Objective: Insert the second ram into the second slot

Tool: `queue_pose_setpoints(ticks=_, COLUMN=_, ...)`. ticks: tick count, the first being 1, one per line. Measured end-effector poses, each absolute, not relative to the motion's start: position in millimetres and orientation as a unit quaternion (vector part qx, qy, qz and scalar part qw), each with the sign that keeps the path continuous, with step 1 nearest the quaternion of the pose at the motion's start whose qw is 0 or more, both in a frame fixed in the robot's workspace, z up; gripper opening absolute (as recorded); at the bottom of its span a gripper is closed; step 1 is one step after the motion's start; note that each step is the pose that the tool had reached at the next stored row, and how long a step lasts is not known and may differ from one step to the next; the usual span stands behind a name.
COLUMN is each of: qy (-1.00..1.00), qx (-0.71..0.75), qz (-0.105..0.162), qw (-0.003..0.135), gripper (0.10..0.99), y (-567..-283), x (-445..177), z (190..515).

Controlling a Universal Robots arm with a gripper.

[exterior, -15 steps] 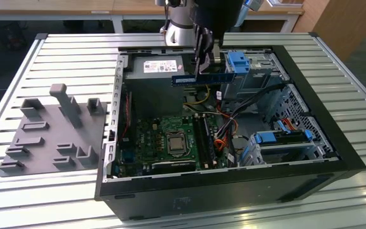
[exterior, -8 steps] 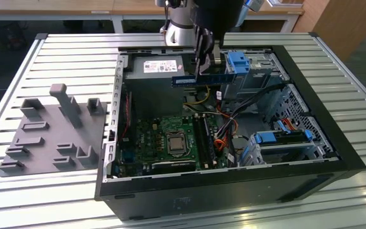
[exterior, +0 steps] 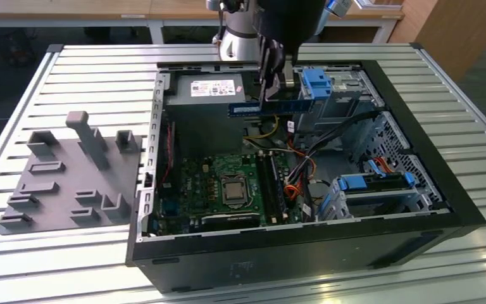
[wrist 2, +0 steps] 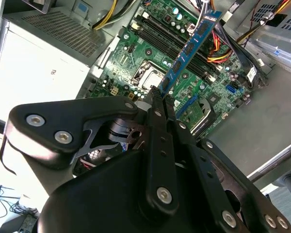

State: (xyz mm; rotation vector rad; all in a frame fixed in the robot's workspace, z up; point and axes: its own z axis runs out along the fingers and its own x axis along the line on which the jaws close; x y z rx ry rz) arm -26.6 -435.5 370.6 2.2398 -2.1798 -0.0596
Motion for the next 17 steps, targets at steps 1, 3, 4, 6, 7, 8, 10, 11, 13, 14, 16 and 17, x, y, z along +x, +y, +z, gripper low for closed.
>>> queue_pose_setpoints(ticks=1, qy=-0.697, qx=0.716, qz=-0.019, qw=0.008, gripper=0.137, y=-435.8, x=-26.6, z=370.6)
queue_pose_setpoints(ticks=3, qy=-0.697, qx=0.716, qz=-0.019, qw=0.008, gripper=0.137, y=-436.5, x=-26.6, z=370.5)
queue_pose_setpoints(ticks=4, qy=-0.697, qx=0.716, qz=-0.019, qw=0.008, gripper=0.137, y=-436.7, x=-26.6, z=370.5)
queue_pose_setpoints(ticks=6, qy=-0.697, qx=0.716, qz=-0.019, qw=0.008, gripper=0.137, y=-436.8, x=-26.6, z=370.6)
queue_pose_setpoints(ticks=7, qy=-0.698, qx=0.716, qz=-0.019, qw=0.008, gripper=0.137, y=-436.8, x=-26.6, z=370.6)
queue_pose_setpoints(ticks=8, qy=-0.699, qx=0.715, qz=-0.019, qw=0.008, gripper=0.137, y=-436.9, x=-26.6, z=370.6)
queue_pose_setpoints(ticks=10, qy=-0.701, qx=0.713, qz=-0.019, qw=0.008, gripper=0.137, y=-436.9, x=-26.6, z=370.6)
queue_pose_setpoints(ticks=11, qy=-0.702, qx=0.712, qz=-0.019, qw=0.008, gripper=0.137, y=-436.9, x=-26.6, z=370.6)
queue_pose_setpoints(ticks=13, qy=-0.704, qx=0.71, qz=-0.019, qw=0.008, gripper=0.137, y=-436.9, x=-26.6, z=370.6)
queue_pose_setpoints(ticks=14, qy=-0.705, qx=0.709, qz=-0.019, qw=0.008, gripper=0.137, y=-436.9, x=-26.6, z=370.6)
queue_pose_setpoints(ticks=16, qy=-0.707, qx=0.707, qz=-0.019, qw=0.008, gripper=0.137, y=-436.9, x=-26.6, z=370.6)
queue_pose_setpoints(ticks=17, qy=-0.708, qx=0.706, qz=-0.019, qw=0.008, gripper=0.137, y=-436.9, x=-26.6, z=370.6)
